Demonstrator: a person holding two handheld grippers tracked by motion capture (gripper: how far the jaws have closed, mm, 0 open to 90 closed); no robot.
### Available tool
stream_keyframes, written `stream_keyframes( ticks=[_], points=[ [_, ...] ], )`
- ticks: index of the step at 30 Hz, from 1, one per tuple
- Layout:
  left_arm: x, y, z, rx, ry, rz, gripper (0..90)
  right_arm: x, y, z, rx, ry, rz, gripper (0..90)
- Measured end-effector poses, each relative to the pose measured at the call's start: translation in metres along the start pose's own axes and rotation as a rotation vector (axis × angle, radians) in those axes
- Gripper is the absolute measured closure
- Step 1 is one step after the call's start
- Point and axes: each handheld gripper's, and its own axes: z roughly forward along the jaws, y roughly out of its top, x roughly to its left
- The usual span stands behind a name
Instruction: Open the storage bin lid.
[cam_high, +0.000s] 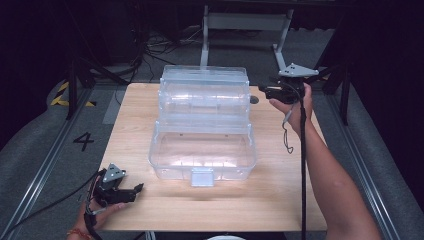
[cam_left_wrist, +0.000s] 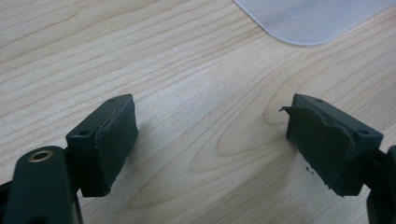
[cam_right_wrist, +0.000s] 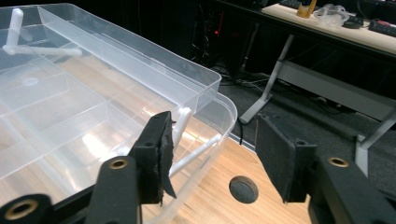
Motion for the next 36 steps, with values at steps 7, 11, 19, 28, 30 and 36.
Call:
stream_keyframes(
  ticks=[7,11,19,28,30,36],
  points=[
    [0.000,0.000,0.000,0.000,0.000,0.000,17.0,0.003,-0.007,-0.012,0.016,-0.012,-0.036,43.0],
    [0.000,0.000,0.000,0.000,0.000,0.000,16.9,0.005,-0.013,-0.020,0.026,-0.008,-0.055,42.3],
    [0.000,0.000,0.000,0.000,0.000,0.000,17.0,0.010,-0.030,-0.030,0.067,-0.004,-0.103,41.3],
    [0.000,0.000,0.000,0.000,-0.001,-0.001,17.0,0.010,-0.049,-0.039,0.127,0.024,-0.119,38.7],
    [0.000,0.000,0.000,0.001,-0.002,0.003,16.9,0.010,-0.054,-0.041,0.135,0.013,-0.133,38.8],
    [0.000,0.000,0.000,0.000,-0.001,0.000,17.0,0.012,-0.070,-0.045,0.174,0.013,-0.153,37.9]
  ],
)
